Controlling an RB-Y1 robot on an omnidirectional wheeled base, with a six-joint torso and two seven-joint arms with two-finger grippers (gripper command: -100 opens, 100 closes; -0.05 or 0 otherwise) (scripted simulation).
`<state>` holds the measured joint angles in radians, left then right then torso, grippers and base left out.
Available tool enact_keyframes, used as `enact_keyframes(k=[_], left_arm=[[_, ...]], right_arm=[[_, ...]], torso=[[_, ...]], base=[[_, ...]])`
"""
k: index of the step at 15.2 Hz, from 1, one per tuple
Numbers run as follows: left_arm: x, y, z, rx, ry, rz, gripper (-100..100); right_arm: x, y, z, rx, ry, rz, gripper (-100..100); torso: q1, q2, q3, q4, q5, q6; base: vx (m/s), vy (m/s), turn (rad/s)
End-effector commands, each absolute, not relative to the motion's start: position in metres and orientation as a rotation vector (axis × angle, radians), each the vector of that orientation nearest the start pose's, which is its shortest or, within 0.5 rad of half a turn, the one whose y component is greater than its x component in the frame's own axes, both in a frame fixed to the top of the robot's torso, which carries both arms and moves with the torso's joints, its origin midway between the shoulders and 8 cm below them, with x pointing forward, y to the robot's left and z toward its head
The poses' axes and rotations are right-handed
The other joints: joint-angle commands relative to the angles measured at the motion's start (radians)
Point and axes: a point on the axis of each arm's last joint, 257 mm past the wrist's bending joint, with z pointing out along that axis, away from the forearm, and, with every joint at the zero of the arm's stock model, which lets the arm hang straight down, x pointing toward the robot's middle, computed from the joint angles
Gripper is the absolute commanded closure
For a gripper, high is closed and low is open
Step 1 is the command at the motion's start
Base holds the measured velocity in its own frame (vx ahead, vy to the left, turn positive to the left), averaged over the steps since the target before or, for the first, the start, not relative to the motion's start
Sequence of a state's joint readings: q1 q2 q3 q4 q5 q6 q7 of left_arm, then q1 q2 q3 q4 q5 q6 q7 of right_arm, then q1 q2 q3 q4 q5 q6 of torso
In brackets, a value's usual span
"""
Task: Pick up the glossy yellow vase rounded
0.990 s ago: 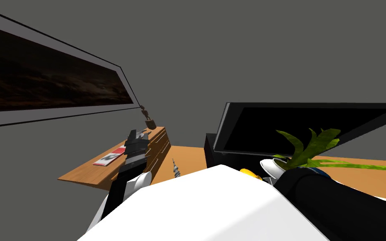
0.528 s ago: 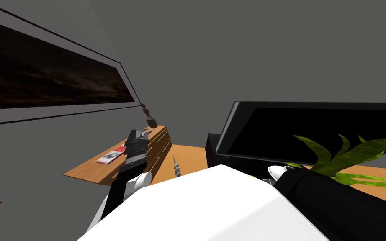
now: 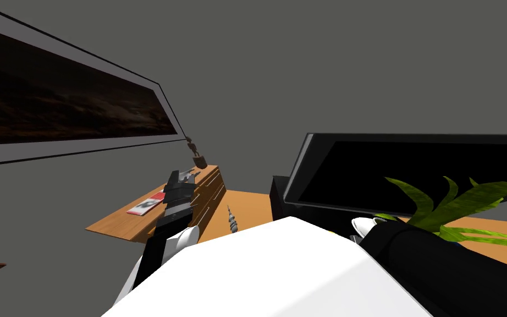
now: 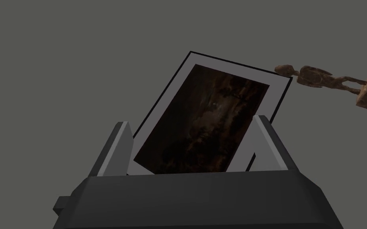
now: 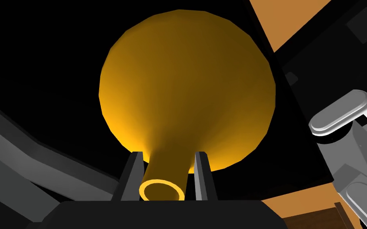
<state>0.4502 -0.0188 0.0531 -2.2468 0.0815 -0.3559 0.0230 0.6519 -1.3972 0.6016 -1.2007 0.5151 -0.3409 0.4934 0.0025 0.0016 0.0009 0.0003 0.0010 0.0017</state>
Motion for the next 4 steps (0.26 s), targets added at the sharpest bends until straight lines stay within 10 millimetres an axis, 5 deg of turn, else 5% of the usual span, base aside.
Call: enact_keyframes(k=[1,4], left_arm=[[0.3717,0.3081,-0.002,-0.834,0.622,-1.312,0],[0.3717,0.308,-0.002,-0.834,0.622,-1.312,0]], right_arm=[[0.0211,-0.6256,-0.4351,-0.964,2.826,-0.159,100],[0.0216,-0.6281,-0.4316,-0.972,2.827,-0.16,100]], torso=[[0.0,0.0,0.0,0.0,0.0,0.0],[0.002,-0.001,-0.001,0.0,0.001,-0.001]], base=[[0.016,0.004,-0.15],[0.021,0.019,-0.066]])
